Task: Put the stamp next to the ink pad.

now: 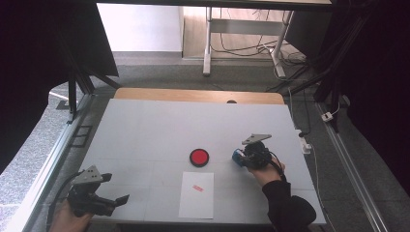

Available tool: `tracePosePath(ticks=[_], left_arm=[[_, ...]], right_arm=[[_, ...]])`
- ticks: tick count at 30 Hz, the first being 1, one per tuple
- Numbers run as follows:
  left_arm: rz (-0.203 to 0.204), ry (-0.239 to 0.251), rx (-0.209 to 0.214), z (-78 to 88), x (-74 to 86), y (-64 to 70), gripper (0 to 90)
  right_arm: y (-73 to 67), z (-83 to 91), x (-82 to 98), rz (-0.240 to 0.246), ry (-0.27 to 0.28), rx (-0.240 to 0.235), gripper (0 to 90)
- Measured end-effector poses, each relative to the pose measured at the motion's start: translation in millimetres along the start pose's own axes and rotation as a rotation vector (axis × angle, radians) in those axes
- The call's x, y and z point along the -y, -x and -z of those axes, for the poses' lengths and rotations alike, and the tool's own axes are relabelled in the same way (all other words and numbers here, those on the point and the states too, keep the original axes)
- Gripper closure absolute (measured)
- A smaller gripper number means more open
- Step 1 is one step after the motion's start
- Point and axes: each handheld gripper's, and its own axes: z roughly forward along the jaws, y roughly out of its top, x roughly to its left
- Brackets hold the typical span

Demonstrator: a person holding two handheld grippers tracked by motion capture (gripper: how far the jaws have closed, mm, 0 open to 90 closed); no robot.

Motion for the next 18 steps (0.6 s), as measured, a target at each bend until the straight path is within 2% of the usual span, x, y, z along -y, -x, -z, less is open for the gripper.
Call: tracePosePath(ticks=[2, 10, 18], left_arm=[[0.0, -0.001, 0.0, -0.1, 0.0, 0.0, 0.0], [0.002, -0.003, 0.001, -0.2, -0.1, 0.0, 0.0], [0.004, -0.003, 0.0, -0.1, 0.0, -0.2, 0.0]], right_arm=[[0.2, -2.6, 0.9, 0.0, -0.018, -0.002, 70.3], [2.0, -3.9, 1.8, -0.024, -0.024, -0.011, 68.7], [3.6, -1.1, 0.9, -0.055, -0.001, -0.017, 61.3]])
